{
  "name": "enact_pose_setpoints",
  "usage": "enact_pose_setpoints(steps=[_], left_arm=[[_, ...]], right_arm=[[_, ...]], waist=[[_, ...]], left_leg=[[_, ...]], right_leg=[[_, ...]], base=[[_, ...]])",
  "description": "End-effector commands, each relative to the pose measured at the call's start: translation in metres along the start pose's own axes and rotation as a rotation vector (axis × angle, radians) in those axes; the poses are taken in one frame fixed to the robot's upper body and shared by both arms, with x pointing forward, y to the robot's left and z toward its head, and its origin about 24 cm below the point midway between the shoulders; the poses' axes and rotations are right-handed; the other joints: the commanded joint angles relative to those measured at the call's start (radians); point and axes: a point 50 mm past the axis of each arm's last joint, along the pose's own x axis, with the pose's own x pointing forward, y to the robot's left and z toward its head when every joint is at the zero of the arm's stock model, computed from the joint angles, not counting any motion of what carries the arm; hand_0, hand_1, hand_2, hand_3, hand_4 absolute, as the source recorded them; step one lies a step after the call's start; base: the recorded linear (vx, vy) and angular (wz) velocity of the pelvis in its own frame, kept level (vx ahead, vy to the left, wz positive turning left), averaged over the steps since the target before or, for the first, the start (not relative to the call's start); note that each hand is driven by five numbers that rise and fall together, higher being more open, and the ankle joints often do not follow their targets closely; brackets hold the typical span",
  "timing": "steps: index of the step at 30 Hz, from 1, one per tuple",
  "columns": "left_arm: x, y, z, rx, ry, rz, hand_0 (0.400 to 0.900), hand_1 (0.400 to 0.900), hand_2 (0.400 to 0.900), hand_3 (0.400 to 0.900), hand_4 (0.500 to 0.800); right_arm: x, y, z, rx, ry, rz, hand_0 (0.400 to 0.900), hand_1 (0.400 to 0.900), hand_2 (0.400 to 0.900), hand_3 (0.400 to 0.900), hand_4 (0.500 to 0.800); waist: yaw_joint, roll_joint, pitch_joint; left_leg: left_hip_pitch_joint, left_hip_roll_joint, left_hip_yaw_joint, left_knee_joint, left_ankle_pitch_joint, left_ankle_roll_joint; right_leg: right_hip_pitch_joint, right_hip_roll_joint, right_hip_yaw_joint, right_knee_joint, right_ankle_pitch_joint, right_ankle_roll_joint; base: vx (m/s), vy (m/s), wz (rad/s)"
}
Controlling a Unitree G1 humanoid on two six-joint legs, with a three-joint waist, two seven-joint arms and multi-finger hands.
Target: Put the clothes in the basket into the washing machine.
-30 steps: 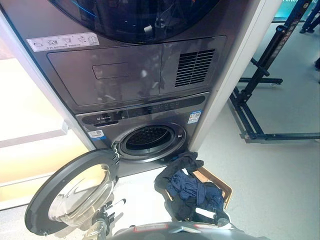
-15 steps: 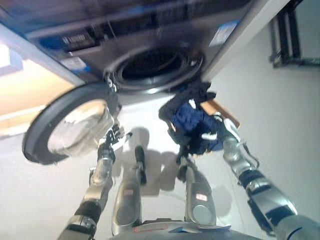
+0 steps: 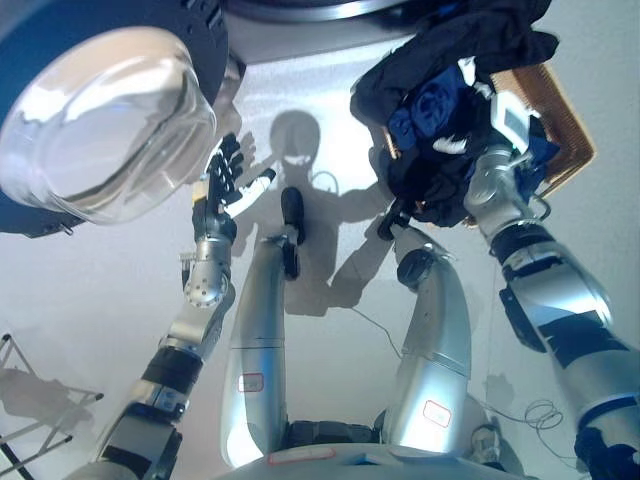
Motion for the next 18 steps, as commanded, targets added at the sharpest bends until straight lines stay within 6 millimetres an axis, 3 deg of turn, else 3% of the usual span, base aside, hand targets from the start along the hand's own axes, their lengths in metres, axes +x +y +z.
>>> enact_pose_setpoints(steps=[1, 8, 9, 10, 11, 12, 18], left_arm=[[-0.014, -0.011, 0.018, -0.099, -0.119, -0.015, 0.9, 0.9, 0.9, 0.9, 0.8], [-0.018, -0.013, 0.011, -0.102, -0.082, -0.037, 0.9, 0.9, 0.9, 0.9, 0.8], [-0.019, -0.011, 0.01, -0.104, -0.077, -0.032, 0.9, 0.9, 0.9, 0.9, 0.8], [-0.02, -0.011, 0.008, -0.108, -0.07, -0.035, 0.9, 0.9, 0.9, 0.9, 0.8], [-0.02, -0.01, 0.007, -0.105, -0.062, -0.029, 0.9, 0.9, 0.9, 0.9, 0.8], [-0.02, -0.01, 0.007, -0.104, -0.062, -0.029, 0.9, 0.9, 0.9, 0.9, 0.8], [-0.023, 0.0, 0.003, -0.093, -0.043, 0.01, 0.9, 0.9, 0.9, 0.9, 0.8]], right_arm=[[-0.007, -0.009, -0.042, -0.21, 0.054, -0.033, 0.9, 0.9, 0.9, 0.9, 0.8], [-0.023, 0.02, -0.053, -0.305, 0.052, 0.109, 0.9, 0.9, 0.9, 0.9, 0.8], [-0.025, 0.025, -0.052, -0.314, 0.047, 0.135, 0.863, 0.863, 0.863, 0.863, 0.778], [-0.028, 0.03, -0.052, -0.317, 0.044, 0.155, 0.631, 0.631, 0.631, 0.631, 0.639], [-0.03, 0.034, -0.051, -0.322, 0.042, 0.172, 0.563, 0.563, 0.563, 0.563, 0.598], [-0.03, 0.035, -0.051, -0.322, 0.042, 0.173, 0.4, 0.4, 0.4, 0.4, 0.5], [-0.04, 0.045, -0.056, -0.262, 0.076, 0.177, 0.4, 0.4, 0.4, 0.4, 0.5]], waist=[[0.016, 0.072, -0.127], [0.023, 0.081, -0.133], [0.023, 0.082, -0.136], [0.021, 0.083, -0.139], [0.02, 0.082, -0.143], [0.019, 0.081, -0.144], [0.011, 0.079, -0.172]], left_leg=[[-0.075, -0.038, -0.022, 0.053, -0.048, -0.037], [-0.165, -0.04, -0.029, 0.155, -0.074, -0.019], [-0.172, -0.042, -0.03, 0.164, -0.076, -0.018], [-0.177, -0.043, -0.03, 0.17, -0.076, -0.018], [-0.181, -0.044, -0.029, 0.174, -0.076, -0.017], [-0.183, -0.044, -0.029, 0.175, -0.076, -0.016], [-0.201, -0.045, -0.035, 0.196, -0.078, -0.012]], right_leg=[[-0.12, 0.0, -0.004, 0.174, -0.12, 0.13], [-0.227, -0.03, 0.033, 0.284, -0.152, 0.107], [-0.235, -0.03, 0.036, 0.293, -0.152, 0.104], [-0.244, -0.031, 0.039, 0.295, -0.15, 0.104], [-0.25, -0.033, 0.04, 0.299, -0.15, 0.104], [-0.251, -0.033, 0.041, 0.3, -0.151, 0.104], [-0.28, -0.034, 0.053, 0.321, -0.15, 0.1]], base=[[0.0, 0.0, 0.0], [0.01, -0.008, 0.01], [0.03, -0.033, 0.06], [0.03, -0.015, 0.04], [0.02, -0.01, 0.04], [0.04, -0.018, 0.01], [0.01, -0.003, 0.0]])
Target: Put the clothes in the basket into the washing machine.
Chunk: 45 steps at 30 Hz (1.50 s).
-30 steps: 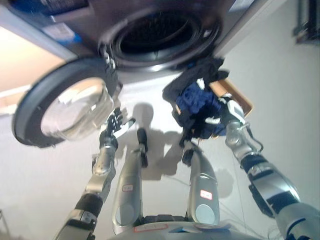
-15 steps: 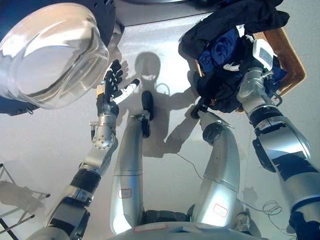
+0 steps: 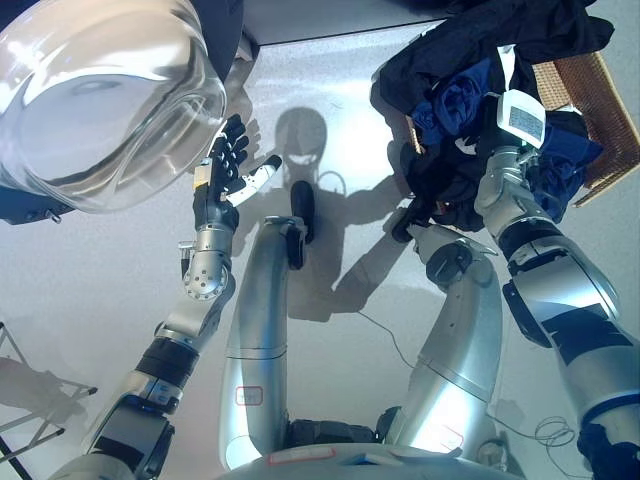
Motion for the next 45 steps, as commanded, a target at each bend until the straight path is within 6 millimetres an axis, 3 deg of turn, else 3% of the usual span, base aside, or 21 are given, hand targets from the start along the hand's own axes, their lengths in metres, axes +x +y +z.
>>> enact_pose_setpoints(steps=[1, 6, 9, 12, 15, 18, 21, 26, 34, 39, 45], left_arm=[[-0.024, 0.002, -0.004, -0.08, -0.017, 0.049, 0.9, 0.9, 0.9, 0.9, 0.8], [-0.025, 0.013, -0.005, -0.05, -0.017, 0.099, 0.9, 0.9, 0.9, 0.9, 0.8], [-0.028, 0.028, -0.004, -0.027, -0.02, 0.173, 0.9, 0.9, 0.9, 0.9, 0.8], [-0.033, 0.039, -0.006, -0.012, -0.01, 0.23, 0.9, 0.9, 0.9, 0.9, 0.8], [-0.038, 0.043, -0.01, -0.015, 0.008, 0.255, 0.9, 0.9, 0.9, 0.9, 0.8], [-0.043, 0.043, -0.017, -0.022, 0.052, 0.25, 0.9, 0.9, 0.9, 0.9, 0.8], [-0.046, 0.043, -0.022, -0.047, 0.093, 0.233, 0.9, 0.9, 0.9, 0.9, 0.8], [-0.047, 0.038, -0.029, -0.126, 0.132, 0.212, 0.9, 0.9, 0.9, 0.9, 0.8], [-0.038, 0.029, -0.029, -0.181, 0.133, 0.13, 0.9, 0.9, 0.9, 0.9, 0.8], [-0.034, 0.02, -0.028, -0.157, 0.131, 0.047, 0.9, 0.9, 0.9, 0.9, 0.8], [-0.03, 0.012, -0.023, -0.124, 0.112, -0.045, 0.9, 0.9, 0.9, 0.9, 0.8]], right_arm=[[-0.034, 0.047, -0.035, -0.031, 0.077, 0.133, 0.4, 0.4, 0.4, 0.4, 0.5], [-0.028, 0.032, -0.034, 0.11, 0.071, 0.025, 0.4, 0.4, 0.4, 0.4, 0.5], [-0.023, 0.006, -0.008, 0.277, -0.084, -0.112, 0.4, 0.4, 0.4, 0.4, 0.5], [-0.035, -0.026, 0.008, 0.487, -0.23, -0.237, 0.4, 0.4, 0.4, 0.4, 0.5], [-0.057, -0.046, 0.01, 0.837, -0.28, -0.33, 0.4, 0.4, 0.4, 0.4, 0.5], [-0.076, -0.042, 0.017, 1.285, -0.285, -0.279, 0.4, 0.4, 0.4, 0.4, 0.5], [-0.086, -0.029, 0.039, 1.7, -0.328, -0.106, 0.4, 0.4, 0.4, 0.4, 0.5], [-0.067, -0.027, 0.086, 2.139, -0.36, 0.059, 0.4, 0.4, 0.4, 0.4, 0.5], [-0.01, -0.073, 0.141, 2.336, -0.308, 0.079, 0.4, 0.4, 0.4, 0.4, 0.5], [0.019, -0.088, 0.123, 2.279, -0.119, -0.037, 0.4, 0.4, 0.4, 0.4, 0.5], [0.036, -0.113, 0.099, 2.095, -0.038, -0.118, 0.4, 0.4, 0.4, 0.4, 0.5]], waist=[[-0.019, 0.074, -0.174], [-0.04, 0.057, -0.194], [-0.072, 0.035, -0.2], [-0.103, 0.015, -0.206], [-0.121, 0.004, -0.216], [-0.124, -0.007, -0.224], [-0.12, -0.011, -0.228], [-0.087, -0.006, -0.245], [-0.003, 0.001, -0.265], [0.048, 0.013, -0.276], [0.106, 0.033, -0.286]], left_leg=[[-0.057, -0.038, -0.045, -0.033, 0.003, -0.037], [-0.055, -0.036, -0.048, -0.037, 0.002, -0.037], [-0.05, -0.03, -0.05, -0.044, 0.002, -0.04], [-0.043, -0.025, -0.054, -0.061, 0.001, -0.044], [-0.029, -0.025, -0.058, -0.082, 0.002, -0.045], [-0.008, -0.022, -0.063, -0.096, 0.002, -0.046], [0.019, -0.019, -0.067, -0.117, 0.005, -0.051], [0.065, -0.017, -0.071, -0.157, 0.006, -0.06], [0.104, -0.029, -0.087, -0.201, 0.006, -0.067], [0.096, -0.046, -0.104, -0.192, 0.002, -0.064], [0.075, -0.065, -0.116, -0.18, 0.004, -0.06]], right_leg=[[-0.109, 0.024, -0.032, 0.084, -0.072, 0.121], [-0.1, 0.029, -0.036, 0.075, -0.071, 0.122], [-0.088, 0.039, -0.045, 0.058, -0.068, 0.121], [-0.073, 0.052, -0.058, 0.036, -0.067, 0.124], [-0.052, 0.056, -0.074, 0.017, -0.072, 0.128], [-0.025, 0.062, -0.088, -0.001, -0.077, 0.132], [0.005, 0.066, -0.104, -0.016, -0.083, 0.133], [0.051, 0.066, -0.127, -0.038, -0.098, 0.138], [0.095, 0.044, -0.166, -0.052, -0.121, 0.146], [0.087, 0.025, -0.172, -0.025, -0.146, 0.148], [0.065, -0.002, -0.172, 0.011, -0.162, 0.153]], base=[[0.0, 0.0, 0.0], [0.01, -0.004, -0.02], [0.02, -0.01, -0.14], [0.03, -0.022, -0.12], [0.04, -0.032, -0.01], [0.03, -0.02, 0.01], [0.03, -0.028, 0.07], [0.05, -0.05, 0.19], [0.05, -0.071, 0.23], [0.05, -0.066, 0.25], [0.03, -0.06, 0.24]])
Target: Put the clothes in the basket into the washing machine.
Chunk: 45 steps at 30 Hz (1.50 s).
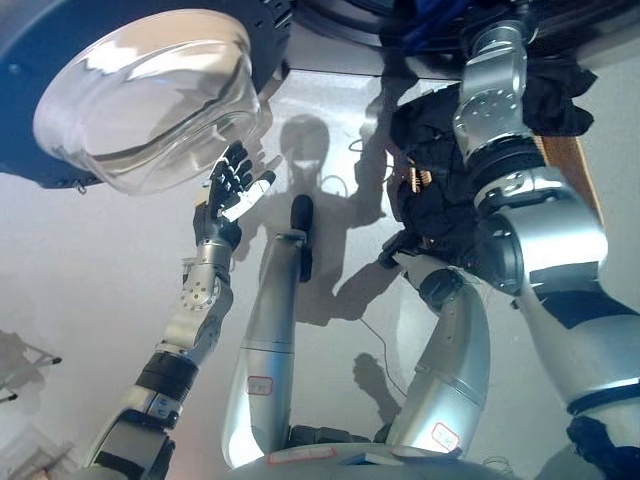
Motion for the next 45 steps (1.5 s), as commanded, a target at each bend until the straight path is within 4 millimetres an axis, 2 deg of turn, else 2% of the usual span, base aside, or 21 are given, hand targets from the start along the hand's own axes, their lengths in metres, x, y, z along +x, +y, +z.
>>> enact_pose_setpoints(steps=[1, 2, 3, 8, 13, 21, 26, 29, 32, 37, 40, 42, 45], left_arm=[[-0.016, 0.004, -0.006, 0.021, -0.014, -0.03, 0.9, 0.9, 0.9, 0.9, 0.8], [-0.016, 0.003, -0.007, 0.025, -0.012, -0.042, 0.9, 0.9, 0.9, 0.9, 0.8], [-0.017, 0.002, -0.007, 0.03, -0.012, -0.051, 0.9, 0.9, 0.9, 0.9, 0.8], [-0.018, -0.002, -0.01, 0.035, 0.007, -0.076, 0.9, 0.9, 0.9, 0.9, 0.8], [-0.016, -0.002, -0.011, 0.033, 0.011, -0.069, 0.9, 0.9, 0.9, 0.9, 0.8], [-0.013, 0.002, -0.012, 0.03, 0.018, -0.054, 0.9, 0.9, 0.9, 0.9, 0.8], [-0.014, 0.008, -0.015, 0.029, 0.033, -0.019, 0.9, 0.9, 0.9, 0.9, 0.8], [-0.016, 0.014, -0.018, 0.012, 0.045, 0.014, 0.9, 0.9, 0.9, 0.9, 0.8], [-0.02, 0.019, -0.02, 0.007, 0.051, 0.023, 0.9, 0.9, 0.9, 0.9, 0.8], [-0.025, 0.021, -0.027, -0.011, 0.081, 0.011, 0.9, 0.9, 0.9, 0.9, 0.8], [-0.029, 0.022, -0.036, -0.009, 0.118, 0.008, 0.9, 0.9, 0.9, 0.9, 0.8], [-0.032, 0.024, -0.041, -0.017, 0.137, 0.01, 0.9, 0.9, 0.9, 0.9, 0.8], [-0.033, 0.025, -0.041, -0.018, 0.14, -0.003, 0.9, 0.9, 0.9, 0.9, 0.8]], right_arm=[[0.005, -0.007, 0.019, -0.144, -0.078, 0.013, 0.449, 0.449, 0.449, 0.449, 0.529], [0.006, -0.003, 0.024, -0.159, -0.089, 0.029, 0.631, 0.631, 0.631, 0.631, 0.639], [0.006, -0.001, 0.027, -0.168, -0.098, 0.039, 0.9, 0.9, 0.9, 0.9, 0.8], [0.005, 0.008, 0.029, -0.139, -0.103, 0.101, 0.9, 0.9, 0.9, 0.9, 0.8], [0.004, 0.003, 0.025, -0.078, -0.093, 0.1, 0.9, 0.9, 0.9, 0.9, 0.8], [-0.005, 0.001, -0.001, 0.017, -0.031, 0.162, 0.9, 0.9, 0.9, 0.9, 0.8], [-0.028, 0.001, -0.032, 0.15, 0.032, 0.28, 0.9, 0.9, 0.9, 0.9, 0.8], [-0.047, -0.005, -0.047, 0.163, 0.066, 0.386, 0.9, 0.9, 0.9, 0.9, 0.8], [-0.059, -0.015, -0.055, 0.217, 0.089, 0.433, 0.9, 0.9, 0.9, 0.9, 0.8], [-0.059, -0.037, -0.056, 0.243, 0.092, 0.408, 0.9, 0.9, 0.9, 0.9, 0.8], [-0.065, -0.054, -0.066, 0.244, 0.125, 0.371, 0.9, 0.9, 0.9, 0.9, 0.8], [-0.067, -0.06, -0.073, 0.234, 0.146, 0.347, 0.9, 0.9, 0.9, 0.9, 0.8], [-0.056, -0.061, -0.07, 0.166, 0.152, 0.303, 0.9, 0.9, 0.9, 0.9, 0.8]], waist=[[0.016, 0.058, -0.196], [0.023, 0.062, -0.197], [0.028, 0.064, -0.198], [0.031, 0.07, -0.201], [0.021, 0.068, -0.203], [0.002, 0.067, -0.185], [-0.032, 0.062, -0.164], [-0.061, 0.055, -0.149], [-0.076, 0.053, -0.139], [-0.087, 0.06, -0.136], [-0.099, 0.06, -0.143], [-0.099, 0.062, -0.148], [-0.079, 0.062, -0.154]], left_leg=[[-0.011, -0.035, 0.015, -0.001, -0.06, 0.031], [-0.015, -0.037, 0.012, 0.003, -0.059, 0.032], [-0.017, -0.039, 0.01, 0.005, -0.058, 0.032], [-0.022, -0.044, 0.01, 0.008, -0.053, 0.034], [-0.021, -0.048, 0.012, 0.006, -0.047, 0.033], [0.002, -0.046, 0.022, -0.004, -0.036, 0.032], [0.041, -0.04, 0.039, -0.042, -0.022, 0.029], [0.083, -0.031, 0.051, -0.094, -0.008, 0.03], [0.137, -0.025, 0.067, -0.17, 0.008, 0.034], [0.193, -0.028, 0.083, -0.247, 0.026, 0.043], [0.223, -0.029, 0.087, -0.279, 0.033, 0.044], [0.25, -0.029, 0.094, -0.31, 0.038, 0.045], [0.286, -0.032, 0.11, -0.344, 0.042, 0.051]], right_leg=[[-0.086, 0.019, 0.007, 0.041, -0.064, 0.176], [-0.091, 0.015, 0.009, 0.046, -0.063, 0.177], [-0.093, 0.012, 0.009, 0.048, -0.064, 0.178], [-0.097, 0.007, 0.013, 0.058, -0.064, 0.179], [-0.092, 0.012, 0.014, 0.054, -0.056, 0.177], [-0.065, 0.022, 0.013, 0.033, -0.033, 0.178], [-0.02, 0.049, 0.006, -0.016, -0.005, 0.181], [0.024, 0.07, -0.007, -0.068, 0.015, 0.187], [0.07, 0.091, -0.021, -0.128, 0.032, 0.195], [0.104, 0.112, -0.021, -0.184, 0.047, 0.208], [0.121, 0.114, -0.014, -0.209, 0.057, 0.21], [0.142, 0.113, -0.014, -0.237, 0.074, 0.219], [0.166, 0.112, -0.013, -0.269, 0.091, 0.231]], base=[[0.03, -0.046, 0.19], [0.02, -0.026, 0.14], [0.02, -0.027, 0.14], [0.02, -0.018, 0.09], [0.0, -0.001, 0.01], [-0.02, 0.014, -0.05], [-0.04, 0.055, -0.18], [-0.06, 0.075, -0.25], [-0.06, 0.084, -0.25], [-0.04, 0.07, -0.14], [0.0, 0.044, -0.1], [0.02, 0.073, -0.22], [0.01, 0.067, -0.24]])
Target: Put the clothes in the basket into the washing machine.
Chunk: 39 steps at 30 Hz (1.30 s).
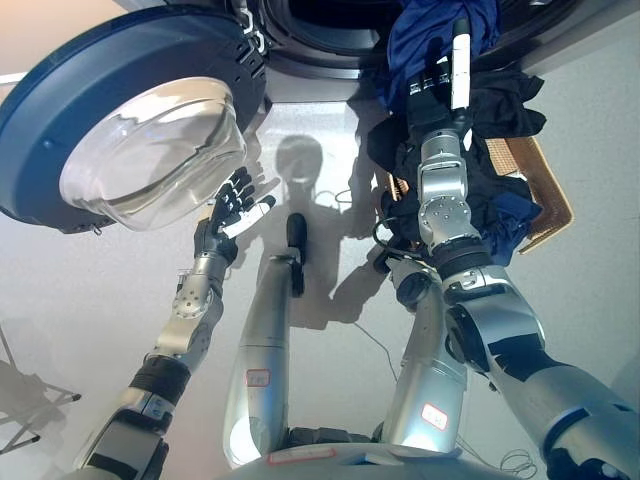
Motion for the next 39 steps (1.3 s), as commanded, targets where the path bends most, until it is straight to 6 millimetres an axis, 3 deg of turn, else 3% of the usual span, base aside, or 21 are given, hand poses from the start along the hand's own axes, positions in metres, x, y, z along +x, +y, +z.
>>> enact_pose_setpoints(steps=[1, 6, 13, 18, 22, 24, 25, 30, 35, 39], left_arm=[[-0.02, 0.003, -0.013, -0.059, 0.001, 0.013, 0.9, 0.9, 0.9, 0.9, 0.8], [-0.019, -0.001, -0.012, -0.018, 0.007, -0.044, 0.9, 0.9, 0.9, 0.9, 0.8], [-0.023, 0.002, -0.007, 0.017, -0.005, -0.089, 0.9, 0.9, 0.9, 0.9, 0.8], [-0.025, 0.0, -0.01, 0.036, 0.014, -0.118, 0.9, 0.9, 0.9, 0.9, 0.8], [-0.022, 0.0, -0.006, 0.042, -0.002, -0.131, 0.9, 0.9, 0.9, 0.9, 0.8], [-0.021, -0.002, -0.004, 0.046, -0.009, -0.136, 0.9, 0.9, 0.9, 0.9, 0.8], [-0.022, -0.001, -0.005, 0.046, -0.005, -0.135, 0.9, 0.9, 0.9, 0.9, 0.8], [-0.023, 0.001, -0.006, 0.04, 0.003, -0.126, 0.9, 0.9, 0.9, 0.9, 0.8], [-0.023, 0.004, -0.006, 0.015, -0.002, -0.092, 0.9, 0.9, 0.9, 0.9, 0.8], [-0.024, 0.008, -0.009, 0.0, 0.009, -0.066, 0.9, 0.9, 0.9, 0.9, 0.8]], right_arm=[[0.014, 0.024, 0.012, -0.075, -0.041, 0.111, 0.9, 0.9, 0.9, 0.9, 0.8], [0.028, 0.041, 0.02, -0.112, -0.05, 0.115, 0.9, 0.9, 0.9, 0.9, 0.8], [0.045, 0.062, 0.047, -0.164, -0.115, 0.081, 0.9, 0.9, 0.9, 0.9, 0.8], [0.051, 0.074, 0.046, -0.198, -0.098, 0.08, 0.9, 0.9, 0.9, 0.9, 0.8], [0.055, 0.108, 0.045, -0.219, -0.096, 0.206, 0.9, 0.9, 0.9, 0.9, 0.8], [0.05, 0.136, 0.039, -0.153, -0.089, 0.349, 0.9, 0.9, 0.9, 0.9, 0.8], [0.048, 0.14, 0.039, -0.125, -0.099, 0.378, 0.9, 0.9, 0.9, 0.9, 0.8], [0.043, 0.117, 0.038, -0.137, -0.095, 0.351, 0.9, 0.9, 0.9, 0.9, 0.8], [0.029, 0.108, 0.016, -0.068, -0.044, 0.411, 0.9, 0.9, 0.9, 0.9, 0.8], [0.024, 0.074, 0.004, -0.244, 0.024, 0.312, 0.9, 0.9, 0.9, 0.9, 0.8]], waist=[[0.004, 0.059, -0.156], [0.022, 0.076, -0.161], [0.064, 0.101, -0.16], [0.086, 0.123, -0.175], [0.107, 0.146, -0.186], [0.113, 0.155, -0.187], [0.111, 0.158, -0.188], [0.096, 0.166, -0.185], [0.068, 0.158, -0.179], [0.048, 0.149, -0.172]], left_leg=[[0.031, -0.057, 0.002, -0.128, 0.007, 0.028], [0.024, -0.065, -0.023, -0.125, 0.008, 0.028], [-0.01, -0.071, -0.054, -0.1, 0.004, 0.013], [-0.034, -0.075, -0.059, -0.1, 0.011, 0.012], [-0.046, -0.077, -0.063, -0.107, 0.015, 0.012], [-0.055, -0.079, -0.067, -0.109, 0.018, 0.012], [-0.059, -0.08, -0.069, -0.107, 0.019, 0.011], [-0.076, -0.086, -0.077, -0.095, 0.019, 0.009], [-0.062, -0.08, -0.069, -0.117, 0.024, 0.007], [-0.039, -0.072, -0.059, -0.133, 0.026, 0.009]], right_leg=[[-0.032, 0.026, -0.052, -0.002, -0.015, 0.18], [-0.047, 0.017, -0.055, 0.026, -0.037, 0.179], [-0.077, -0.008, -0.071, 0.077, -0.067, 0.182], [-0.105, -0.027, -0.073, 0.097, -0.074, 0.185], [-0.125, -0.041, -0.071, 0.108, -0.075, 0.19], [-0.138, -0.049, -0.073, 0.117, -0.078, 0.191], [-0.142, -0.053, -0.073, 0.121, -0.08, 0.191], [-0.155, -0.066, -0.072, 0.144, -0.086, 0.191], [-0.144, -0.055, -0.072, 0.127, -0.072, 0.192], [-0.128, -0.043, -0.064, 0.108, -0.059, 0.189]], base=[[0.01, 0.01, -0.04], [0.03, -0.016, 0.15], [0.05, -0.076, 0.31], [0.07, -0.039, 0.12], [0.04, -0.015, 0.12], [0.03, -0.016, 0.17], [0.04, -0.008, 0.14], [0.03, -0.018, 0.09], [0.02, -0.01, -0.07], [-0.01, 0.027, -0.22]])
